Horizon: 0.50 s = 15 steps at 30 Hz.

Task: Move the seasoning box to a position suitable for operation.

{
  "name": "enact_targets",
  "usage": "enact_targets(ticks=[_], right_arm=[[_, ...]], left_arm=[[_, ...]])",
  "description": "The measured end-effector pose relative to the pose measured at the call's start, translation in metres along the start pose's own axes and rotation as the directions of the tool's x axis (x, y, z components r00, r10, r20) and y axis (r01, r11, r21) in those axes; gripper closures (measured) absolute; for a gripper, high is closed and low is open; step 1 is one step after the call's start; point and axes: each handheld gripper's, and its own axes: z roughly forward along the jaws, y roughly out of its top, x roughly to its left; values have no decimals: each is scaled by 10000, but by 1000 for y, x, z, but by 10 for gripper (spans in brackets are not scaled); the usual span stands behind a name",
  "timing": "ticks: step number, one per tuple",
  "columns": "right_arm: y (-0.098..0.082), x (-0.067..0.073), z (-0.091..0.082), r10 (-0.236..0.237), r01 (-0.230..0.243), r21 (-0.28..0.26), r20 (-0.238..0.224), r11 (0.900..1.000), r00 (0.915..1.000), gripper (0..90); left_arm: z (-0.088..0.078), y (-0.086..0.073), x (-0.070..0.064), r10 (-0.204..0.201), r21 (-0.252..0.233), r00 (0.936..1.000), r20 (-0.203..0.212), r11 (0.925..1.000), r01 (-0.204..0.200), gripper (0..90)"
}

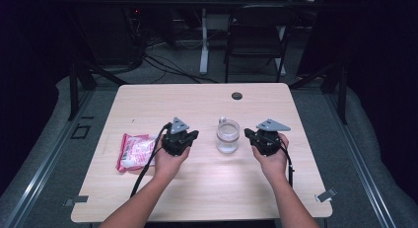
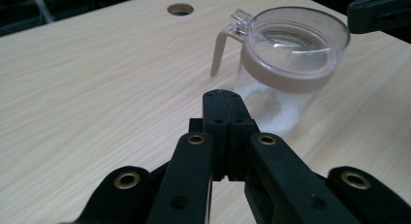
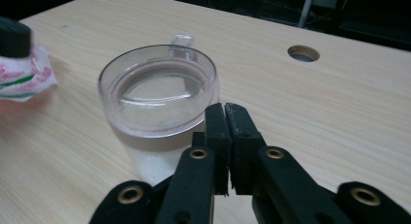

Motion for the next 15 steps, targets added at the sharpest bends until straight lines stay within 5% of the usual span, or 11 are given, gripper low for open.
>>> enact_targets(ticks=[4, 15], right_arm=[[-2, -6, 17, -9, 6, 284, 95, 9996, 10000, 900], [4, -6, 34, 92, -92, 305, 16, 9995, 10000, 900]], left_arm=[[35, 9, -9, -179, 447, 9998, -62, 9988, 181, 900], [60, 13, -18, -347, 445, 9992, -213, 9984, 357, 900]])
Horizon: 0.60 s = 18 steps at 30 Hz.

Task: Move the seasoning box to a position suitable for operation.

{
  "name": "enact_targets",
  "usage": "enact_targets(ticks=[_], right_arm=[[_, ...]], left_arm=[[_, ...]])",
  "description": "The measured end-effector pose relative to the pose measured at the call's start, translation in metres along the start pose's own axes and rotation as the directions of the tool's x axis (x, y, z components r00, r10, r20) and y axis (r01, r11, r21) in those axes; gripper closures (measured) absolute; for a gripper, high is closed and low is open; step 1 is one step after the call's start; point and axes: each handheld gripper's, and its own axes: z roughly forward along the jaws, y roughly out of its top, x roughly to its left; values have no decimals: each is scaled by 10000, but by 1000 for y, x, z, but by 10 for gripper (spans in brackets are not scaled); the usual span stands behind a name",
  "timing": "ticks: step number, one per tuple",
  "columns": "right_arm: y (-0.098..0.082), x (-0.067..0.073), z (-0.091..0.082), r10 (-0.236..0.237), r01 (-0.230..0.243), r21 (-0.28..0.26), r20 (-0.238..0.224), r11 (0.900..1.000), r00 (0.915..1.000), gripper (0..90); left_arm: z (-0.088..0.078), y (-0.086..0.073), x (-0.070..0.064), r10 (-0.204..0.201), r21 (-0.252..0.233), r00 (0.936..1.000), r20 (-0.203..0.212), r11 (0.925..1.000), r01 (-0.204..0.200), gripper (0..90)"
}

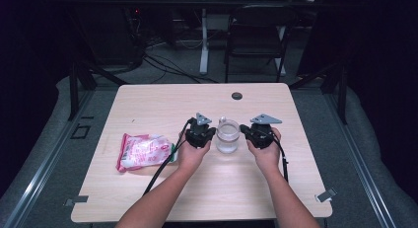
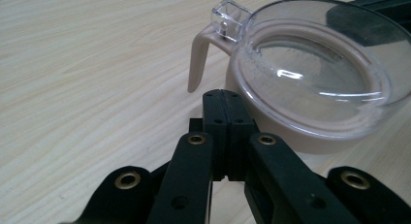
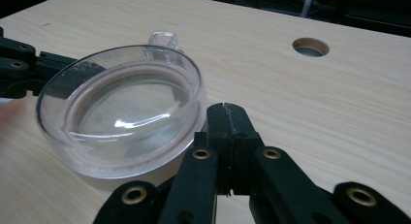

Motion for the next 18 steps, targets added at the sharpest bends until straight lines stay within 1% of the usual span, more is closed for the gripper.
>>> enact_targets(ticks=[1, 2, 4, 5, 6, 7, 10, 11, 13, 14, 15, 16, 17, 18], right_arm=[[0, 1, 1, 15, -16, 112, 69, 9999, 10000, 900], [-1, 0, 2, 175, -175, 149, -23, 9997, 9998, 900], [-2, 0, 1, 288, -286, 176, -97, 9994, 9995, 900], [-2, 0, 1, 288, -286, 176, -97, 9994, 9995, 900], [-1, 2, 0, 145, -145, 334, -20, 9993, 9999, 900], [-1, 2, 0, 145, -145, 334, -20, 9993, 9999, 900], [-1, 4, -2, 84, -84, 425, -6, 9991, 10000, 900], [-1, 5, -4, 70, -68, 515, -30, 9987, 10000, 900], [-1, 9, -7, -45, 42, 639, 45, 9979, 10000, 900], [-4, 14, -12, -43, 38, 676, 69, 9977, 10000, 900], [-4, 14, -12, -43, 38, 676, 69, 9977, 10000, 900], [-6, 17, -16, 98, -105, 693, 98, 9975, 9999, 900], [-9, 20, -20, 264, -268, 663, 73, 9974, 9996, 900], [-13, 27, -28, 138, -148, 742, 146, 9971, 9998, 900]], left_arm=[[-1, 0, 0, 33, 19, 10000, 14, 10000, -33, 900], [-1, 0, 1, 31, 70, 9999, 99, 10000, -31, 900], [-1, 0, 1, 39, 87, 9999, 125, 10000, -40, 900], [-1, 0, 1, 39, 87, 9999, 125, 10000, -40, 900], [-2, -1, 1, 26, 76, 9999, 167, 10000, -28, 900], [-2, -1, 1, 26, 76, 9999, 167, 10000, -28, 900], [-3, -3, 3, -13, -2, 9995, 318, 10000, 13, 900], [-4, -4, 3, -47, 38, 9992, 399, 10000, 45, 900], [-7, -5, 2, 21, 82, 9989, 471, 10000, -25, 900], [-8, -6, 2, 90, 109, 9987, 503, 9999, -96, 900], [-10, -7, 0, 133, 154, 9985, 532, 9998, -141, 900], [-13, -9, -2, 227, 161, 9982, 562, 9996, -236, 900], [-15, -12, -4, 211, 90, 9979, 613, 9997, -216, 900], [-18, -14, -5, 264, 117, 9971, 712, 9996, -273, 900]])
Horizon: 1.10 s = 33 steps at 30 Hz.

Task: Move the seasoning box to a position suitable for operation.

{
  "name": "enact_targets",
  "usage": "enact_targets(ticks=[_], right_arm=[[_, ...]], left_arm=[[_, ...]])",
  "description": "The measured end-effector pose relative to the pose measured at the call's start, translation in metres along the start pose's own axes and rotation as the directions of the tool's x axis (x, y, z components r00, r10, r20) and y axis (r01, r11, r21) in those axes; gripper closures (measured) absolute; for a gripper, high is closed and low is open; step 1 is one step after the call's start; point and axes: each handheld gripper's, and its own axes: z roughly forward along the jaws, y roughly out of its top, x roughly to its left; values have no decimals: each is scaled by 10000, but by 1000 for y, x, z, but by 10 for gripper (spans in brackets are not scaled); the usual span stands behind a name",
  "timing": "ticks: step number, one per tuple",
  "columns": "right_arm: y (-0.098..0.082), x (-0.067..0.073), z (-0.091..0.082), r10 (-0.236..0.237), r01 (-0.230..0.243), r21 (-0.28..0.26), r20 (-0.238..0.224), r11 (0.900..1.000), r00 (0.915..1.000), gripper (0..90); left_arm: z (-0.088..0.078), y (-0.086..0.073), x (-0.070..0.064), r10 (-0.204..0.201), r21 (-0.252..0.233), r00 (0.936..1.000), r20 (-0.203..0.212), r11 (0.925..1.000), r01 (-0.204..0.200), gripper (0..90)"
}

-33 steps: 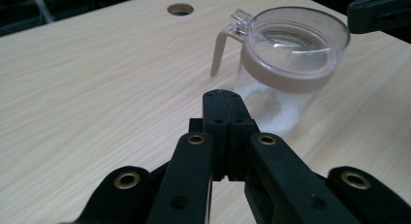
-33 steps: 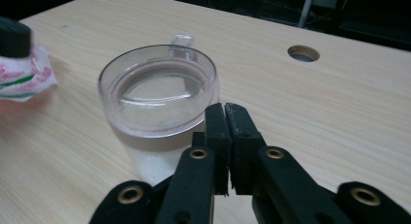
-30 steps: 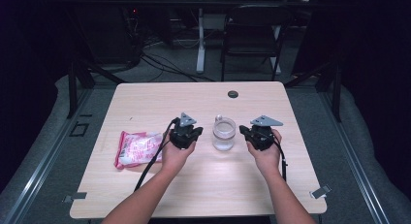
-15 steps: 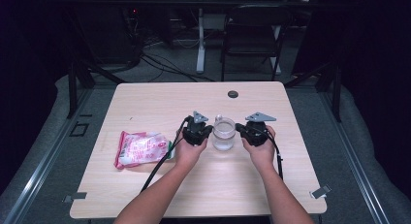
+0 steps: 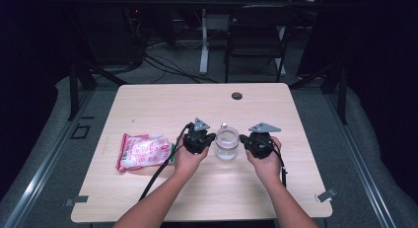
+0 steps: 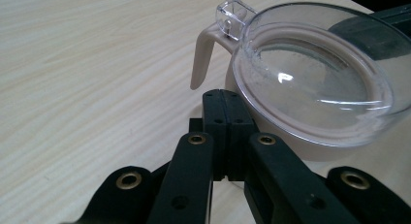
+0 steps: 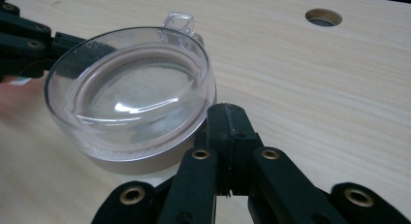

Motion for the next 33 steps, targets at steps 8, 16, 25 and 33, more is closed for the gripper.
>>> enact_targets(ticks=[8, 16, 25, 33], right_arm=[[-17, 26, -26, -574, 574, 150, -27, 9982, 9983, 900], [-29, 38, -41, -776, 782, 109, -473, 9969, 9959, 900], [-35, 54, -42, -1329, 1323, -156, -1893, 9911, 9729, 900], [-30, 43, -28, -1161, 1146, -188, -1269, 9932, 9851, 896]], left_arm=[[-19, -18, -10, 362, 48, 9981, 503, 9993, -365, 900], [-28, -25, -13, 475, 85, 9973, 551, 9988, -480, 900], [-68, -39, -5, 569, -97, 9983, 150, 9983, -567, 900], [-93, -64, -8, 651, 51, 9946, 815, 9978, -657, 900]])
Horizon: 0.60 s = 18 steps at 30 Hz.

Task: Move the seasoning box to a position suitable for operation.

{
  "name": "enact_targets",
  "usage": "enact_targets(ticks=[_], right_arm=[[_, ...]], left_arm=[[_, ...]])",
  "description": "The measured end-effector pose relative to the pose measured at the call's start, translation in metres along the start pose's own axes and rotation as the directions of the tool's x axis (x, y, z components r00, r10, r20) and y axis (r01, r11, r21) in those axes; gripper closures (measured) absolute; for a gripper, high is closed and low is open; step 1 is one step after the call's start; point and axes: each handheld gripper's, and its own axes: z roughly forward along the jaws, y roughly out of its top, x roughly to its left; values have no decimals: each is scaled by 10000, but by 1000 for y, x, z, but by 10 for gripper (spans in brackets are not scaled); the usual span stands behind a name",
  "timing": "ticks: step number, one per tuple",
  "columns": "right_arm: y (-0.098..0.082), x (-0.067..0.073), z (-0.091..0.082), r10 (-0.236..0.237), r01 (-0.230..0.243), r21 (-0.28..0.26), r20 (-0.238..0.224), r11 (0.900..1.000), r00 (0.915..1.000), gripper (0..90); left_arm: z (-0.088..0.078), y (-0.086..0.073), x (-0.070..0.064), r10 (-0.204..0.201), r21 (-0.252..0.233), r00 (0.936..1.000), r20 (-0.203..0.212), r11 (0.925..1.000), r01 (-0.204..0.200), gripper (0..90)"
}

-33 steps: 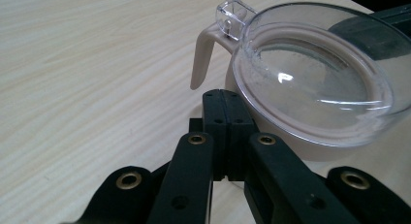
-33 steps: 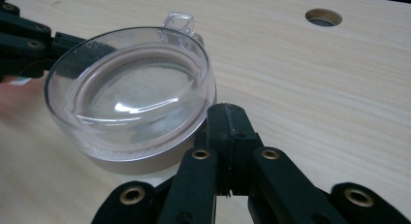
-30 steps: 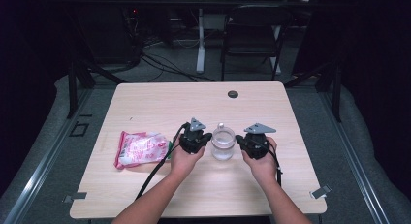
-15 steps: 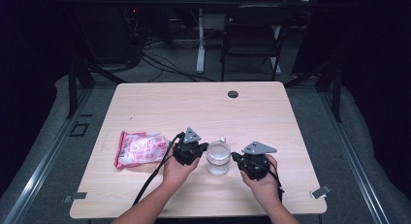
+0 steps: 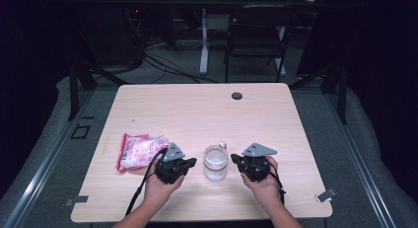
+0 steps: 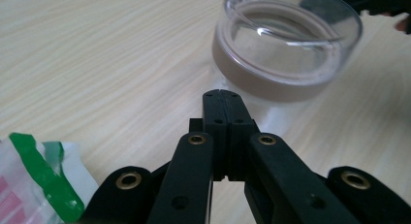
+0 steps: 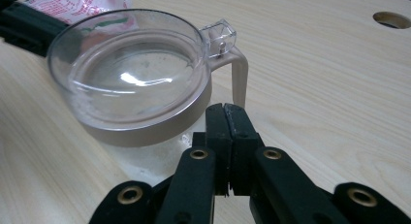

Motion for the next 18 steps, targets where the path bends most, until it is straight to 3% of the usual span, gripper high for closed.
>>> enact_targets(ticks=[2, 7, 11, 16, 18], right_arm=[[0, 0, 2, 76, -76, 5, -61, 10000, 10000, 896], [-3, 10, 4, -296, 297, 229, -43, 9993, 9996, 900], [-6, 20, 5, -429, 451, 370, -576, 9983, 9974, 900], [-4, 37, 11, -997, 1050, 285, -1464, 9941, 9842, 878], [-3, 37, 12, -1142, 1191, 271, -1396, 9925, 9836, 860]], left_arm=[[-2, 0, -1, 72, -22, 10000, 49, 10000, -72, 900], [-5, -4, -5, 217, -93, 9997, 129, 9997, -216, 900], [-6, -9, -4, 126, -10, 9997, 230, 9999, -125, 900], [-12, -10, -2, -40, -16, 9999, 155, 10000, 40, 900], [-13, -12, -3, -107, -20, 9999, 109, 9999, 108, 900]])
